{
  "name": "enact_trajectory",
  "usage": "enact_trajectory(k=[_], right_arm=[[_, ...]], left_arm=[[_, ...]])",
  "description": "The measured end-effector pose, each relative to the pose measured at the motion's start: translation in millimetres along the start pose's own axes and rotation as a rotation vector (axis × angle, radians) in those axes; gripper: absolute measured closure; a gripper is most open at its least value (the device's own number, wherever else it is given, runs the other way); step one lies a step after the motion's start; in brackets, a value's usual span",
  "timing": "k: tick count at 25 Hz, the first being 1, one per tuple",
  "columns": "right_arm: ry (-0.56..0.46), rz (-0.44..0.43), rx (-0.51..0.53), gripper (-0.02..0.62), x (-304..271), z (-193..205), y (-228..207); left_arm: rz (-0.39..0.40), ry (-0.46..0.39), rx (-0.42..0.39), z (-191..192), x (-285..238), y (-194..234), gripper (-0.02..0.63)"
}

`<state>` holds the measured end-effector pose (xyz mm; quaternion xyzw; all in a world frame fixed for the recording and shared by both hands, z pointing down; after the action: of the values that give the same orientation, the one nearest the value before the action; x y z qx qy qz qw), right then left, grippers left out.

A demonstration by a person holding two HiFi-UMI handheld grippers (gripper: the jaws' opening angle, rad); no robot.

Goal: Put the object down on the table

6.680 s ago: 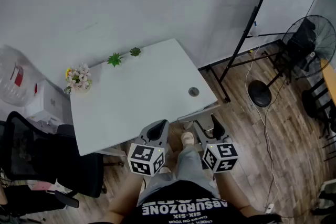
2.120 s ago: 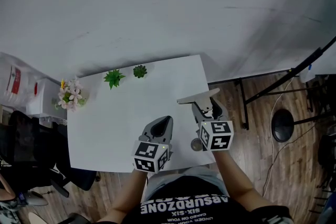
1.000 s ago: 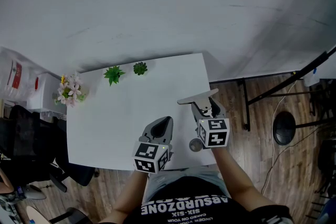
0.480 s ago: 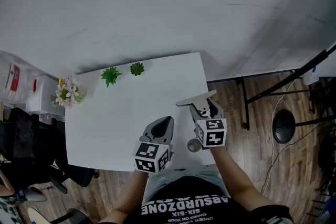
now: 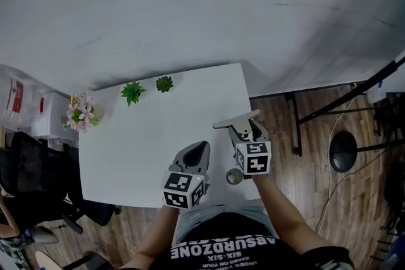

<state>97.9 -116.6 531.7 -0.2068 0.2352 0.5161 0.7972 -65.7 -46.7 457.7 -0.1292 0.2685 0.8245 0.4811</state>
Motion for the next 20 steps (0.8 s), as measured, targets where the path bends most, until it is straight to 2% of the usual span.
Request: enact_trajectory(k=[20], right_arm=[[0.089, 0.002, 0.014, 0.311, -26.1, 25.1, -4.4]], left_arm=[[-0.003, 0.016, 0.020, 4.5, -7.7, 7.3, 0.607]])
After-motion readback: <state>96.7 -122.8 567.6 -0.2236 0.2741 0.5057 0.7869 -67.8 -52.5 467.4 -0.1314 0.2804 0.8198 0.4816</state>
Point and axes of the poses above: the fingertips, and each gripper's own axes: x backward along the fingers, y to its left, z out of its underside, the point moved 7 cm from there along x, backward along the fingers, and after that the axes turned 4 degrees about x, right-handed, at the moved point
